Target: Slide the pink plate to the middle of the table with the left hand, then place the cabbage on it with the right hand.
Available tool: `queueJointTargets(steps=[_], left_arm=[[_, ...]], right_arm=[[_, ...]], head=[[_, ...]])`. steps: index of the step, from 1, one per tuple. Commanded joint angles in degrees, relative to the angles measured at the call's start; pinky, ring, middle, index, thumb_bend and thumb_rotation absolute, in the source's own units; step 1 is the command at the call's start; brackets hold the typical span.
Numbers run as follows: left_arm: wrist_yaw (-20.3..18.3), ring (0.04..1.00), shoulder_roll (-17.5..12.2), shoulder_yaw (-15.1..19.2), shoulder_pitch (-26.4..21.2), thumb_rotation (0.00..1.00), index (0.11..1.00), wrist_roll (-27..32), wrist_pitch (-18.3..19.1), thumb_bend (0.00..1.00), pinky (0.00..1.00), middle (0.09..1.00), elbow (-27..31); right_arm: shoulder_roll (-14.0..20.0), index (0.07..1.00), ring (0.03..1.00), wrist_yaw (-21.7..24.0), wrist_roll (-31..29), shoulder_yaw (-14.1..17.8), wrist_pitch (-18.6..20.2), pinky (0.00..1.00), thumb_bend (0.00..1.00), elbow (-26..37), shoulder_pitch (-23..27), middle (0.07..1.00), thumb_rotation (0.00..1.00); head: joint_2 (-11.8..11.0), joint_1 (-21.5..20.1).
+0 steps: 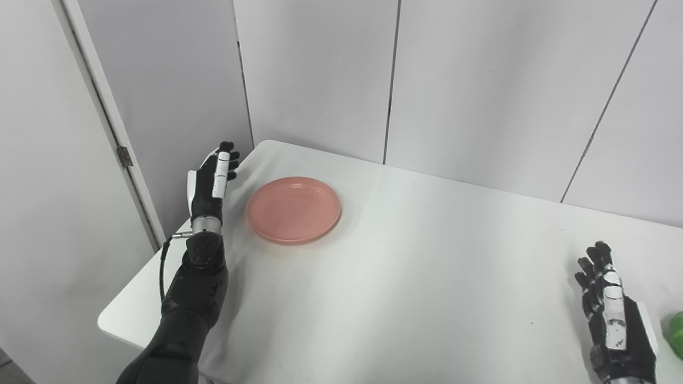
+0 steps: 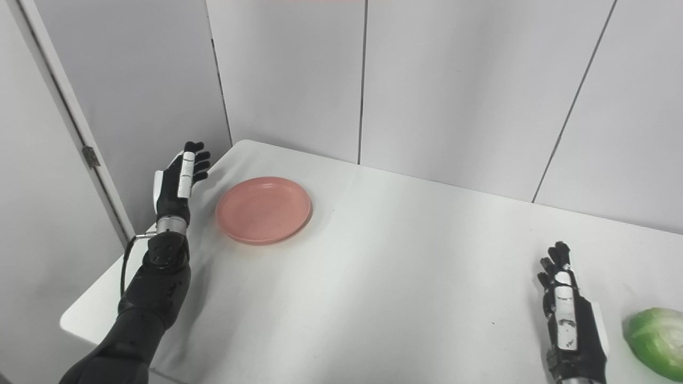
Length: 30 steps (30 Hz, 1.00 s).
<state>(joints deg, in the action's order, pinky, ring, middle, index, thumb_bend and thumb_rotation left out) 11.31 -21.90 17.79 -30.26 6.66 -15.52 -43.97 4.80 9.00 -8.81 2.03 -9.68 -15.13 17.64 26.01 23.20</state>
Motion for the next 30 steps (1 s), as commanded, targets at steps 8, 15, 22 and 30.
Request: queueJointTargets(steps=[8, 15, 22, 30], left_arm=[[-5.36, 0.833, 1.42, -3.66, -5.72, 1.00, 0.806, 0.80, -4.83, 0.82, 0.88, 0.811, -8.60], [-7.35, 0.799, 4.43, -5.15, -6.88, 1.00, 0.790, 2.32, -5.71, 0.82, 0.82, 0.794, -11.11], [-10.97, 0.814, 7.33, -4.06, -6.93, 1.00, 0.782, 6.57, -2.79, 0.86, 0.87, 0.793, -7.69], [-12.74, 0.832, 10.64, -4.03, -5.28, 1.00, 0.783, 9.13, 4.37, 0.87, 0.87, 0.797, 2.34]], right_arm=[[0.05, 1.000, 1.000, 0.55, -1.00, 0.41, -0.30, 1.00, 0.64, 0.75, -0.63, 1.000, 0.98], [0.40, 1.000, 1.000, 0.64, -0.60, 0.24, 0.00, 1.00, 0.66, 0.71, -0.44, 1.000, 0.98], [-0.06, 1.000, 1.000, -0.01, -0.03, 0.01, 0.93, 1.00, 0.66, 1.93, -0.55, 1.000, 1.00], [-0.95, 1.000, 1.000, -2.40, 0.97, 0.36, 2.49, 1.00, 0.69, 8.30, -1.21, 1.000, 1.00]], head=[[0.34, -0.31], [0.64, -0.86], [1.56, -4.40], [4.77, -14.57]])
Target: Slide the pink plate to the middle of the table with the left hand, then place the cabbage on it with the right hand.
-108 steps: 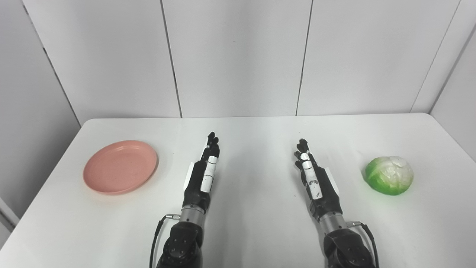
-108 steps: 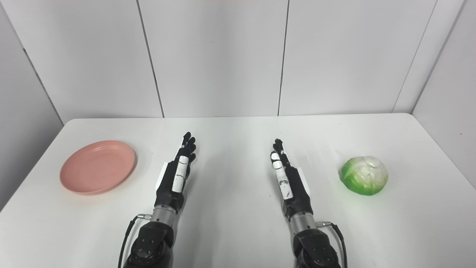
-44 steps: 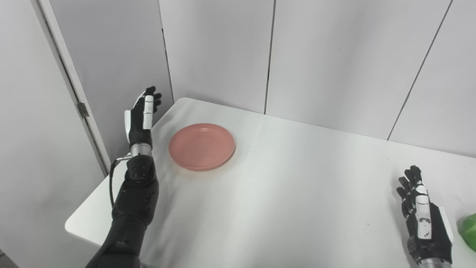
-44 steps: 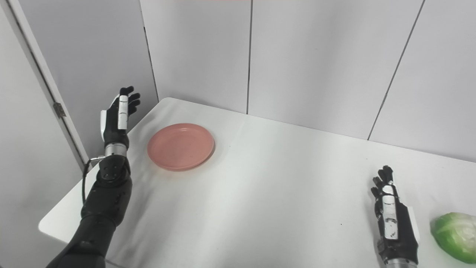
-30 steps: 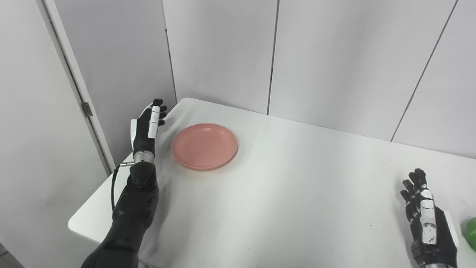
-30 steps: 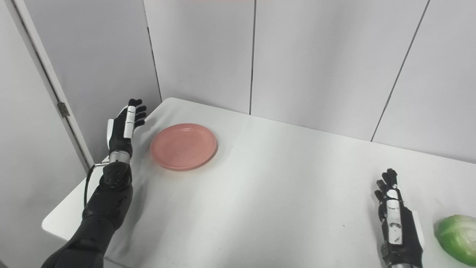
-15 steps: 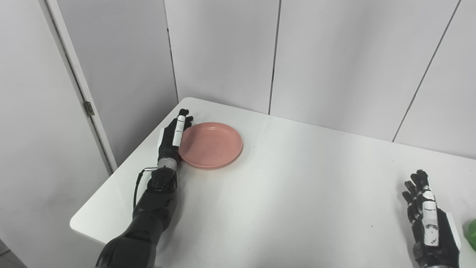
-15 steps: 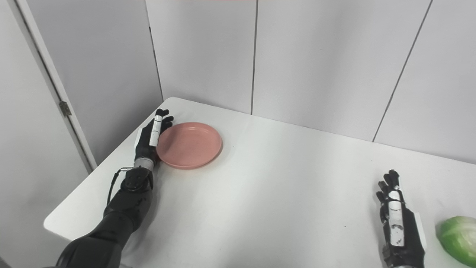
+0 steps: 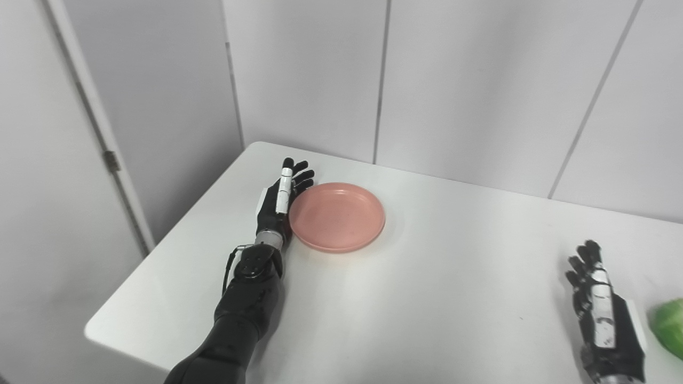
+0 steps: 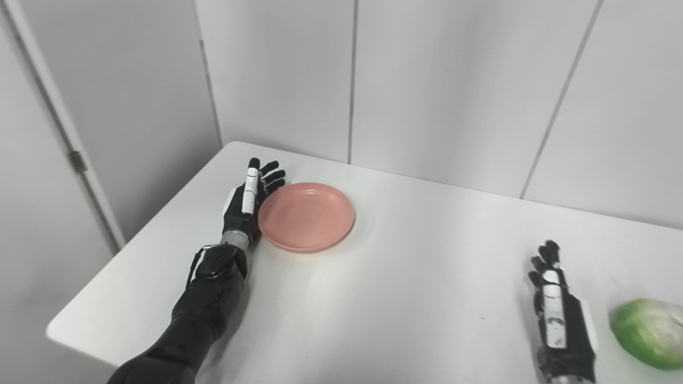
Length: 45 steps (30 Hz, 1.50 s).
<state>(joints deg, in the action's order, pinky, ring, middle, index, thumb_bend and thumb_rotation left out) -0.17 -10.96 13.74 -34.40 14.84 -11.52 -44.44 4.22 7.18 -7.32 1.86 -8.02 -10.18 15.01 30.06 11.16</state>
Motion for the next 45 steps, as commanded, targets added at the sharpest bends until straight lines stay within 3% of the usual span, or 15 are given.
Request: queueJointTargets(steps=[1, 8, 14, 15, 19, 24, 29, 34, 36, 43, 45], left_arm=[[-1.54, 0.825, 0.11, 0.08, -0.89, 1.00, 0.784, 1.28, 0.84, 0.86, 0.87, 0.795, 3.74], [-3.85, 0.802, 3.31, -1.02, 0.37, 1.00, 0.769, 2.52, 3.04, 0.86, 0.82, 0.783, 7.12], [-6.51, 0.805, 4.71, -3.52, 0.29, 1.00, 0.778, 1.34, 0.07, 0.86, 0.82, 0.792, 5.18], [-6.61, 0.802, 5.20, -3.85, 0.26, 1.00, 0.774, 1.37, 0.25, 0.86, 0.82, 0.789, 4.98], [-7.58, 0.799, 6.82, -4.87, 0.64, 1.00, 0.774, 1.27, 0.44, 0.86, 0.81, 0.787, 4.70], [-8.58, 0.822, 7.75, -6.39, 1.09, 1.00, 0.789, 0.32, 1.06, 0.86, 0.84, 0.805, 4.69], [-8.70, 0.821, 9.00, -8.16, 2.07, 1.00, 0.792, -0.94, 1.92, 0.86, 0.84, 0.803, 5.55], [-10.47, 0.833, 9.50, -8.91, 2.43, 1.00, 0.799, -0.82, 1.78, 0.86, 0.87, 0.810, 4.84], [-11.40, 0.838, 9.49, -8.93, 2.48, 1.00, 0.804, -0.29, 1.94, 0.86, 0.88, 0.817, 4.61], [-13.28, 0.848, 9.43, -8.93, 2.37, 1.00, 0.805, 0.10, 1.72, 0.85, 0.89, 0.822, 3.94], [-13.67, 0.846, 9.39, -8.85, 2.07, 1.00, 0.805, 0.08, 1.29, 0.85, 0.89, 0.821, 3.13]], right_arm=[[-0.66, 1.000, 1.000, -0.91, -1.06, 0.84, 1.19, 1.00, 0.69, 4.28, 1.38, 1.000, 0.99], [-0.78, 1.000, 1.000, -3.28, -2.38, 2.73, 5.36, 1.00, 0.72, 12.59, 1.75, 1.000, 0.99], [1.80, 1.000, 1.000, -3.84, -1.53, 3.36, 8.50, 1.00, 0.69, 17.36, 2.29, 1.000, 0.99], [2.54, 1.000, 0.997, -4.12, -0.49, 3.25, 9.98, 1.00, 0.69, 18.58, 2.38, 0.998, 0.97], [5.86, 0.986, 0.962, -4.33, 3.07, 3.21, 13.24, 0.97, 0.73, 21.24, 3.04, 0.971, 0.89], [10.99, 0.952, 0.920, -2.03, 5.27, 2.99, 15.36, 0.89, 0.69, 22.67, 4.27, 0.936, 0.77], [15.56, 0.926, 0.902, -2.23, 10.74, 3.22, 19.36, 0.85, 0.69, 24.72, 5.44, 0.920, 0.69], [21.67, 0.921, 0.876, -1.27, 21.53, 1.61, 21.84, 0.81, 0.69, 25.42, 5.73, 0.897, 0.71], [24.05, 0.917, 0.880, -0.35, 24.33, 0.87, 22.38, 0.82, 0.71, 24.00, 6.10, 0.899, 0.66], [31.09, 0.910, 0.923, 2.87, 36.24, -3.19, 25.53, 0.82, 0.89, 20.73, 8.00, 0.936, 0.55], [32.27, 0.917, 0.939, 4.25, 38.38, -4.02, 26.57, 0.87, 0.95, 20.34, 8.58, 0.936, 0.57]], head=[[0.72, -2.53], [2.46, -8.84], [4.11, -15.18], [4.27, -18.05], [4.48, -22.19], [4.53, -24.76], [4.42, -26.77], [4.20, -30.62], [3.52, -34.43], [3.30, -37.31], [3.11, -37.95]])
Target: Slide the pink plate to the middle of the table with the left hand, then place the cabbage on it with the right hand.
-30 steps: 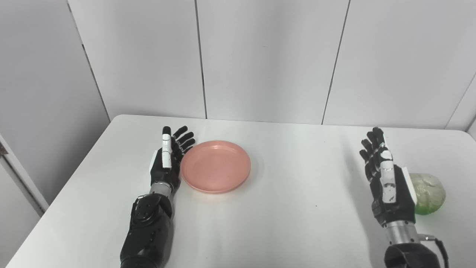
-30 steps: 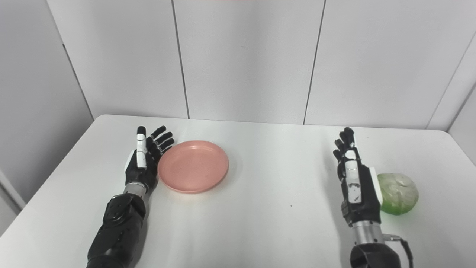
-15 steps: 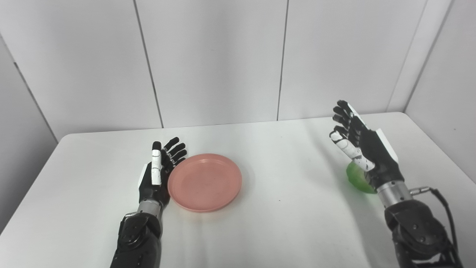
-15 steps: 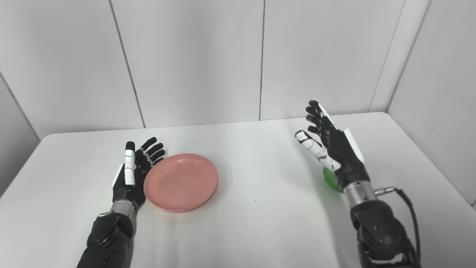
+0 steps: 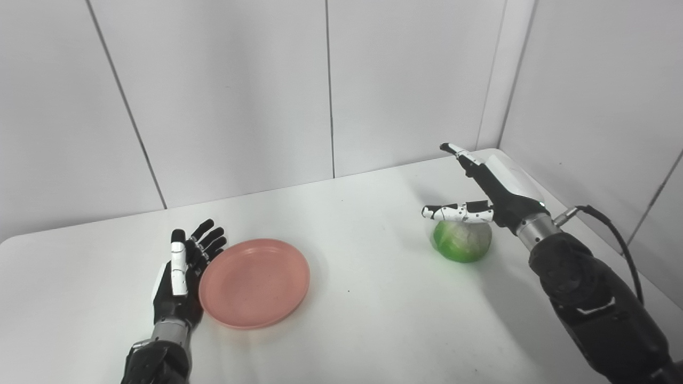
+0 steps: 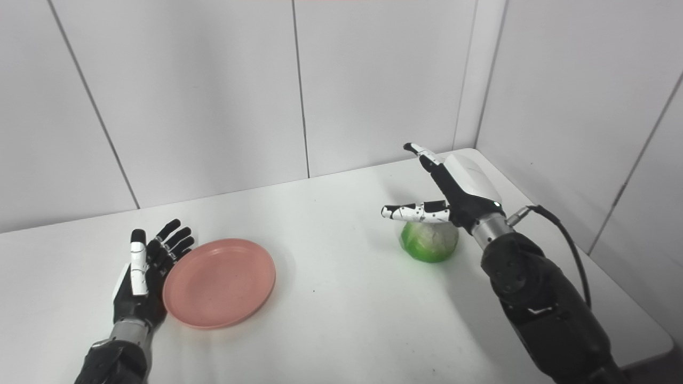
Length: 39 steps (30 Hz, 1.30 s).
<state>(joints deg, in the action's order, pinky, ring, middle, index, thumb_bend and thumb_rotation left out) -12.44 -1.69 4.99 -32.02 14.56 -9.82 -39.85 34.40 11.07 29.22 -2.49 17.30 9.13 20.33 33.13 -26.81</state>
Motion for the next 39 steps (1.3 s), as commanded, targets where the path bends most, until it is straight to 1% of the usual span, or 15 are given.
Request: queueJointTargets(steps=[1, 4, 9, 10, 12, 17, 24, 29, 30, 31, 34, 35, 37, 38, 39], left_arm=[[-1.60, 0.846, 0.11, -0.04, -0.50, 1.00, 0.807, 0.41, -0.66, 0.86, 0.88, 0.822, -1.99], [-2.53, 0.847, 0.15, 0.03, -0.77, 1.00, 0.807, 0.62, -1.38, 0.85, 0.88, 0.824, -2.86], [-3.13, 0.848, 0.19, -0.07, -0.56, 1.00, 0.815, 0.29, -1.56, 0.85, 0.89, 0.830, -2.57], [-3.10, 0.845, 0.24, -0.02, -0.51, 1.00, 0.813, 0.28, -1.57, 0.84, 0.88, 0.827, -2.45], [-3.32, 0.842, 0.16, 0.02, -0.40, 1.00, 0.812, 0.39, -1.43, 0.84, 0.88, 0.825, -2.26], [-4.16, 0.853, -0.08, 0.03, -0.19, 1.00, 0.822, 0.59, -1.82, 0.85, 0.90, 0.836, -2.09], [-3.94, 0.859, 0.12, 0.24, 0.48, 1.00, 0.821, 0.72, -0.89, 0.85, 0.91, 0.837, -0.47], [-3.74, 0.861, 0.33, 0.35, 0.98, 1.00, 0.821, 0.76, -0.43, 0.85, 0.90, 0.837, 0.52], [-3.81, 0.864, 0.34, 0.34, 1.06, 1.00, 0.825, 0.79, -0.31, 0.85, 0.91, 0.841, 0.73], [-3.76, 0.864, 0.37, 0.31, 1.15, 1.00, 0.826, 0.73, -0.24, 0.85, 0.91, 0.842, 0.93], [-3.06, 0.860, 0.51, 0.32, 1.42, 1.00, 0.821, 0.40, 0.19, 0.85, 0.90, 0.836, 1.64], [-2.96, 0.859, 0.58, 0.43, 1.52, 1.00, 0.821, 0.50, 0.30, 0.85, 0.90, 0.836, 1.86], [-3.05, 0.857, 0.66, 0.65, 1.59, 1.00, 0.821, 0.83, 0.49, 0.84, 0.90, 0.835, 2.00], [-3.15, 0.860, 0.69, 0.76, 1.59, 1.00, 0.824, 0.98, 0.59, 0.84, 0.91, 0.836, 1.99], [-3.33, 0.861, 0.74, 0.92, 1.58, 1.00, 0.825, 1.24, 0.79, 0.84, 0.91, 0.836, 2.00]], right_arm=[[2.57, 0.926, 0.952, 1.06, 2.43, 0.06, 1.49, 0.92, 0.97, 0.71, 3.46, 0.941, 0.60], [3.95, 0.936, 0.954, 2.52, 4.74, -1.06, 0.99, 0.95, 0.99, -1.30, 3.81, 0.942, 0.60], [4.70, 0.932, 0.934, 3.02, 7.54, -2.66, 0.08, 0.94, 1.00, -5.25, 3.95, 0.928, 0.52], [4.82, 0.937, 0.937, 3.35, 8.02, -2.98, 0.13, 0.95, 1.00, -5.69, 3.91, 0.934, 0.56], [4.83, 0.935, 0.934, 3.56, 8.51, -3.54, -0.37, 0.96, 1.00, -6.97, 3.78, 0.933, 0.56], [4.34, 0.916, 0.912, 3.18, 8.82, -4.47, -1.39, 0.93, 1.00, -9.46, 3.75, 0.916, 0.49], [2.93, 0.901, 0.904, 5.05, 8.28, -5.10, 1.59, 0.89, 1.00, -11.77, 3.86, 0.917, 0.41], [1.61, 0.888, 0.908, 5.41, 6.85, -4.51, 1.72, 0.73, 1.00, -13.36, 3.47, 0.934, 0.35], [1.35, 0.867, 0.879, 4.80, 6.26, -4.30, 0.75, 0.68, 1.00, -13.88, 3.34, 0.920, 0.31], [1.14, 0.863, 0.873, 4.10, 5.69, -4.09, -0.29, 0.68, 1.00, -14.46, 3.22, 0.917, 0.30], [0.84, 0.807, 0.744, 2.59, 4.70, -4.04, -2.00, 0.59, 0.95, -15.71, 3.08, 0.831, 0.18], [0.39, 0.800, 0.729, 1.80, 4.11, -3.78, -2.44, 0.58, 0.95, -16.24, 3.04, 0.819, 0.16], [-0.24, 0.723, 0.620, -0.08, 3.43, -3.49, -3.78, 0.53, 0.89, -17.13, 2.86, 0.717, 0.03], [-0.43, 0.586, 0.552, -1.02, 3.31, -3.46, -4.54, 0.48, 0.68, -17.49, 2.74, 0.585, 0.01], [-0.72, 0.552, 0.535, -2.44, 3.40, -3.36, -5.27, 0.47, 0.62, -17.94, 2.56, 0.552, 0.01]], head=[[-0.13, -0.38], [-0.14, -0.93], [-0.10, -1.45], [-0.10, -1.45], [0.04, -1.51], [0.15, -1.55], [0.31, -1.44], [0.48, -1.26], [0.48, -1.26], [0.62, -1.23], [0.70, -1.26], [0.69, -1.30], [0.78, -1.17], [0.78, -1.17], [0.88, -0.97]])
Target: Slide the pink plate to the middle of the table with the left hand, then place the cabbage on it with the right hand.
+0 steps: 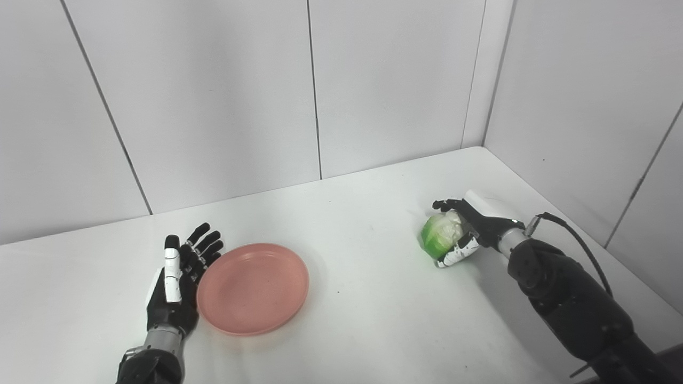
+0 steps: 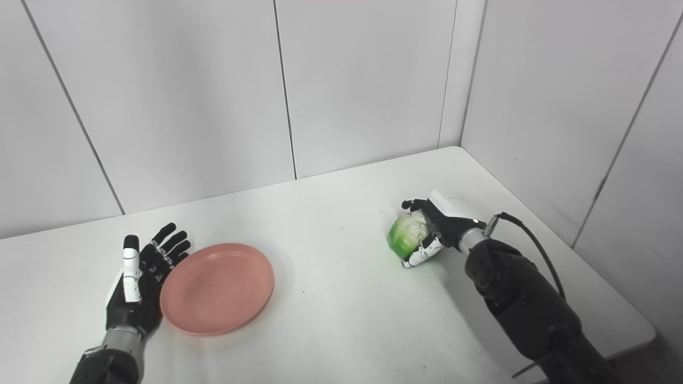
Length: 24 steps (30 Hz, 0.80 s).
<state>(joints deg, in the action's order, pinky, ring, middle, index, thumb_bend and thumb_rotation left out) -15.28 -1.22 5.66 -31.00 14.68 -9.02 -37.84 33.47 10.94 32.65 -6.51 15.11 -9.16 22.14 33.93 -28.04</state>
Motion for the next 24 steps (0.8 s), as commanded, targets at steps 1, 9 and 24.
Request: queueJointTargets(steps=[1, 9, 24], left_arm=[[-0.62, 0.863, 0.32, 0.39, 0.57, 1.00, 0.826, 1.27, 0.13, 0.84, 0.91, 0.837, 0.02], [0.10, 0.864, 0.74, 0.05, 1.05, 1.00, 0.833, 0.55, 0.29, 0.84, 0.90, 0.842, 0.97], [3.60, 0.861, 2.67, -2.42, 3.22, 1.00, 0.819, -2.74, 2.90, 0.85, 0.89, 0.835, 6.69]], right_arm=[[0.03, 0.528, 0.486, -3.35, -0.01, 0.70, -3.58, 0.44, 0.57, 0.00, 0.63, 0.522, 0.00], [-0.17, 0.509, 0.431, -7.33, -0.69, 1.22, -6.84, 0.37, 0.52, -0.96, 0.38, 0.482, 0.00], [-7.98, 0.518, 0.430, -11.78, -4.37, 2.46, -9.92, 0.41, 0.52, 12.00, 0.37, 0.490, 0.00]], head=[[0.12, 0.29], [0.18, 1.06], [1.92, 14.74]])
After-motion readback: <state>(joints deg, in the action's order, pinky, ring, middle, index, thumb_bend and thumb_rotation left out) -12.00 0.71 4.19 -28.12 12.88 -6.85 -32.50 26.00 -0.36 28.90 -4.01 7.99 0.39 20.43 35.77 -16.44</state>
